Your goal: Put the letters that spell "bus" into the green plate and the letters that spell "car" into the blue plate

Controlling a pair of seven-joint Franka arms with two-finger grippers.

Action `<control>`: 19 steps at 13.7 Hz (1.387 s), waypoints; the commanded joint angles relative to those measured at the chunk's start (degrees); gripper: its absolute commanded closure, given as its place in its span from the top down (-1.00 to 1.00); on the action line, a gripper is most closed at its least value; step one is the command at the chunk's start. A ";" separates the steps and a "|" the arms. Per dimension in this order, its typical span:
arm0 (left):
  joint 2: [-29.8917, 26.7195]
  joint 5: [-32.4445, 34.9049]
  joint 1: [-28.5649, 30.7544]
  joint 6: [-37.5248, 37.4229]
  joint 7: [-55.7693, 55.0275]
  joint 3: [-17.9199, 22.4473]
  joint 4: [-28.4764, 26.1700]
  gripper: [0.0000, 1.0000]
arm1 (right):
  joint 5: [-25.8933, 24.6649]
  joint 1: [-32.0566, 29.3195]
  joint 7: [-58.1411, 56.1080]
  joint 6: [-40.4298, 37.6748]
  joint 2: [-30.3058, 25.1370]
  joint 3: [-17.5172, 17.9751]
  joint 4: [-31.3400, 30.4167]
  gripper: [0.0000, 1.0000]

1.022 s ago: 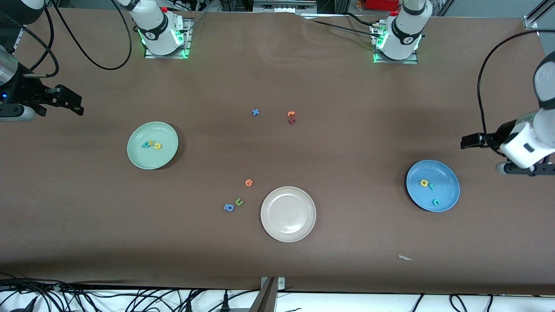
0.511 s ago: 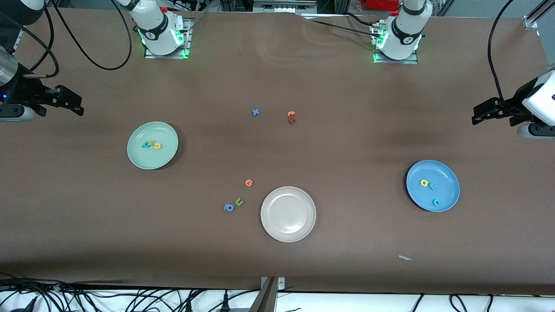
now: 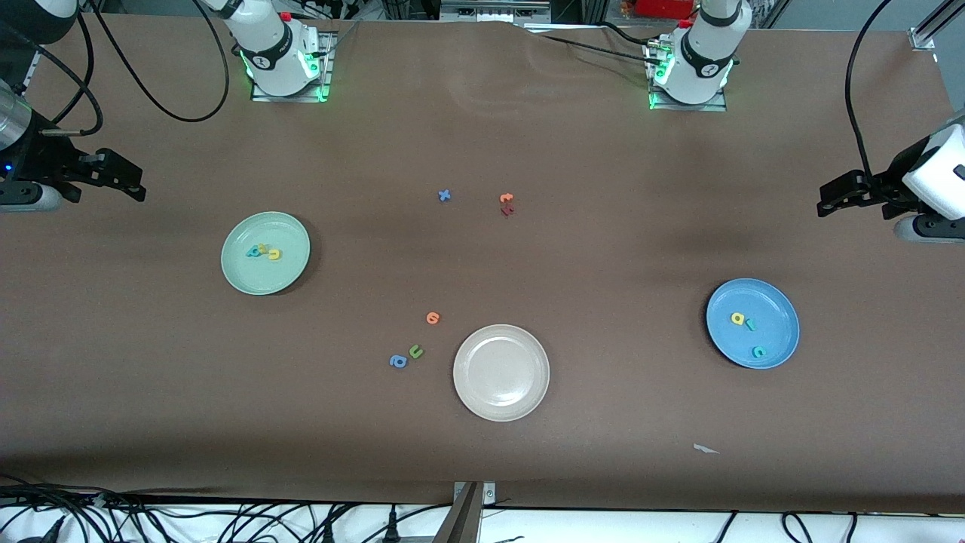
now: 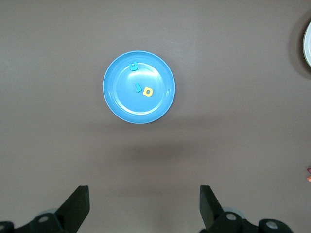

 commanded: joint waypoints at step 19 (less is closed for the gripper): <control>-0.93 -1.01 0.10 0.71 0.02 -1.34 -1.20 1.00 | 0.22 -0.18 0.21 -0.87 0.39 0.10 1.13 1.00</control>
